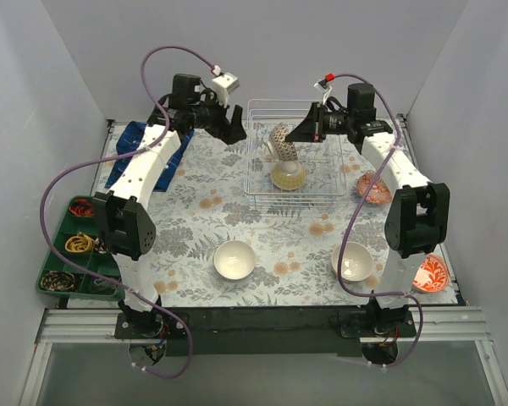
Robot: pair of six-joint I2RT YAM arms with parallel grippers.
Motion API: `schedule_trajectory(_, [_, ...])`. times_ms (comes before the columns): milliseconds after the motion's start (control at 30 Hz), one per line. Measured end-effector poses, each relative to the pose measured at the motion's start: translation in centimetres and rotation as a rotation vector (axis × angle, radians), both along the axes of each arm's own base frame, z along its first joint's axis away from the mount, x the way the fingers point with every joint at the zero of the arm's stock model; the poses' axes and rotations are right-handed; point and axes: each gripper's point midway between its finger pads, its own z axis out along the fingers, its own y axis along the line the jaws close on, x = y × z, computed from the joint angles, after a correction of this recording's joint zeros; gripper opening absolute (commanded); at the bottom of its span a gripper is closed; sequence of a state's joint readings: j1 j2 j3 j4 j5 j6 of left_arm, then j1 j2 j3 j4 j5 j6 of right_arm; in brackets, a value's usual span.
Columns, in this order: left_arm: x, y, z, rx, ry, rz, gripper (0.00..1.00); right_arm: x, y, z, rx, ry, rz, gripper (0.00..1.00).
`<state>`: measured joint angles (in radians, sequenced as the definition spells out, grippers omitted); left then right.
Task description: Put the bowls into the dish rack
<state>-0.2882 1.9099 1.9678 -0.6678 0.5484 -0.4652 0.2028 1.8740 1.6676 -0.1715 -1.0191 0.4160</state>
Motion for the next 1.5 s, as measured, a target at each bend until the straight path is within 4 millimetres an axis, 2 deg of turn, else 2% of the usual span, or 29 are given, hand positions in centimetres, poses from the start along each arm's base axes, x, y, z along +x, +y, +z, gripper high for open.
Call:
schedule_trajectory(100, [-1.2, -2.9, -0.1, 0.023, -0.031, -0.067, 0.75, -0.7, 0.8, 0.2, 0.023, 0.027, 0.025, 0.01])
schedule_trajectory(167, [-1.3, -3.6, -0.3, 0.031, -0.057, -0.075, 0.73, -1.0, 1.2, 0.3, 0.032, 0.036, 0.044, 0.01])
schedule_trajectory(267, [-0.4, -2.9, -1.8, 0.065, -0.075, -0.032, 0.71, -1.0, 1.5, 0.1, 0.046, 0.057, 0.055, 0.01])
schedule_trajectory(367, [0.5, -1.8, -3.2, 0.1, -0.068, 0.026, 0.65, -0.1, 1.2, -1.1, 0.071, 0.096, 0.046, 0.01])
schedule_trajectory(433, [1.3, -1.3, -3.0, 0.11, -0.075, 0.063, 0.54, 0.3, 0.8, -2.4, 0.087, 0.144, 0.031, 0.01])
schedule_trajectory(467, [1.9, -1.3, -2.6, 0.109, -0.085, 0.078, 0.39, 0.5, 0.6, -3.2, 0.1, 0.176, 0.025, 0.01])
schedule_trajectory(533, [2.6, -1.5, -1.8, 0.1, -0.106, 0.101, 0.29, 1.2, 0.0, -4.7, 0.128, 0.228, 0.012, 0.01])
schedule_trajectory(567, [2.7, -1.6, -1.7, 0.099, -0.111, 0.105, 0.16, 1.7, -0.3, -5.4, 0.142, 0.247, 0.002, 0.01])
schedule_trajectory(633, [2.6, -2.0, -1.7, 0.101, -0.111, 0.107, 0.01, 2.2, -0.7, -6.9, 0.166, 0.283, -0.019, 0.01])
schedule_trajectory(700, [2.2, -2.8, -1.7, 0.106, -0.113, 0.098, 0.0, 2.6, -1.0, -7.2, 0.194, 0.3, -0.028, 0.01])
schedule_trajectory(900, [0.2, -7.0, -2.5, 0.117, -0.117, 0.017, 0.0, 2.7, -1.2, -5.6, 0.249, 0.248, -0.017, 0.01])
schedule_trajectory(1000, [-0.5, -9.2, -4.8, 0.136, -0.084, -0.026, 0.0, 2.3, -1.2, -6.3, 0.26, 0.269, -0.009, 0.01])
schedule_trajectory(1067, [-0.5, -9.8, -6.3, 0.152, -0.063, -0.033, 0.0, 2.1, -1.2, -6.9, 0.265, 0.285, -0.004, 0.01])
schedule_trajectory(1167, [-0.1, -9.7, -8.2, 0.183, -0.032, -0.02, 0.0, 2.0, -1.2, -7.3, 0.275, 0.308, -0.002, 0.01])
schedule_trajectory(1233, [0.0, -9.3, -8.7, 0.2, -0.024, -0.003, 0.0, 1.9, -1.2, -7.0, 0.282, 0.302, 0.001, 0.01])
schedule_trajectory(1500, [0.0, -8.3, -7.4, 0.212, -0.053, 0.025, 0.0, 1.7, -0.7, -6.3, 0.294, 0.267, 0.019, 0.01])
